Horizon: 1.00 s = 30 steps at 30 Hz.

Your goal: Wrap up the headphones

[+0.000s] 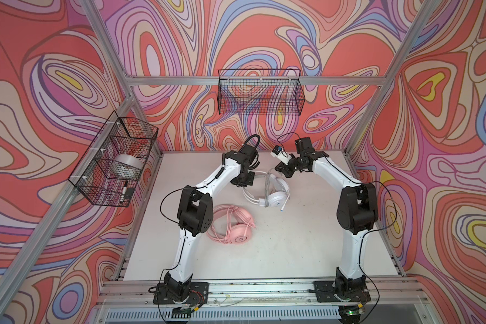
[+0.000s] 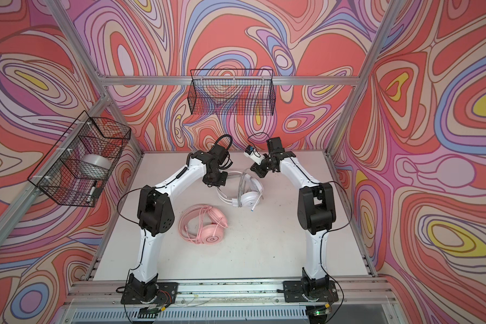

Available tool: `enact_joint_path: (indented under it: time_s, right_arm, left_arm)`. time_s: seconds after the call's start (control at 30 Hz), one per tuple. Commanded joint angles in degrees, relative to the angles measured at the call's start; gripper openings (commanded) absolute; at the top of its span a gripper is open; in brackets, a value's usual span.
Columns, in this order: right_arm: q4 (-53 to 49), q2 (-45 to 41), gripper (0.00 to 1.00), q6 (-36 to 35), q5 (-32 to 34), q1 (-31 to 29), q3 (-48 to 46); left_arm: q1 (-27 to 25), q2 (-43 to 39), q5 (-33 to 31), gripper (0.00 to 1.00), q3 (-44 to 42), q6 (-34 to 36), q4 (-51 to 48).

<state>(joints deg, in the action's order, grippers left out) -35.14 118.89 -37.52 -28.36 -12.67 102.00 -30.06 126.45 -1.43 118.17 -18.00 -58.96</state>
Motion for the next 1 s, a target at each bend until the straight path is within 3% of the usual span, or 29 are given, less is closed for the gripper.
enact_joint_path:
  time_s: [0.0, 0.47, 0.97]
  right_arm:
    - [2.86, 2.08, 0.0, 2.49, 0.42, 0.97, 2.06]
    - [3.5, 3.58, 0.0, 4.35, 1.19, 1.03, 1.72]
    - [3.51, 1.18, 0.17, 4.65, 3.28, 1.13, -0.21]
  left_arm:
    - [-0.8, -4.19, 2.49, 0.0, 1.85, 1.03, -2.48]
    - [-0.98, -4.24, 2.79, 0.0, 1.8, 0.87, -2.74]
    - [-1.05, -4.2, 2.22, 0.0, -0.17, 0.68, -2.58]
